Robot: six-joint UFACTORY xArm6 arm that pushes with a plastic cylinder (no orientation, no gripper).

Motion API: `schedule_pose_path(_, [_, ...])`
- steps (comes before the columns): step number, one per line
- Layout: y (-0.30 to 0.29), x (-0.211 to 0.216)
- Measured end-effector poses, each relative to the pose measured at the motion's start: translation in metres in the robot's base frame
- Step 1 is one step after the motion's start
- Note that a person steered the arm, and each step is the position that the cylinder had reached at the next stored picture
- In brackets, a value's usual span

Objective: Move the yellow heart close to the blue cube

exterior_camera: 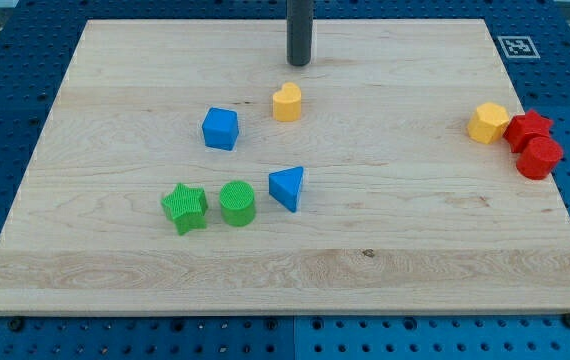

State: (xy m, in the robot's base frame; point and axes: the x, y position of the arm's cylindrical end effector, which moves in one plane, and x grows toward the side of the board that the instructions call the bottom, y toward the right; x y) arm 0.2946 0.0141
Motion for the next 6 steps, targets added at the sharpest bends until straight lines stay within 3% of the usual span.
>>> schedule_pose_path(3, [0.0, 0.112])
schedule_pose_path(5, [-0.015, 0.115])
schedule_pose_path(6, [-0.016, 0.084])
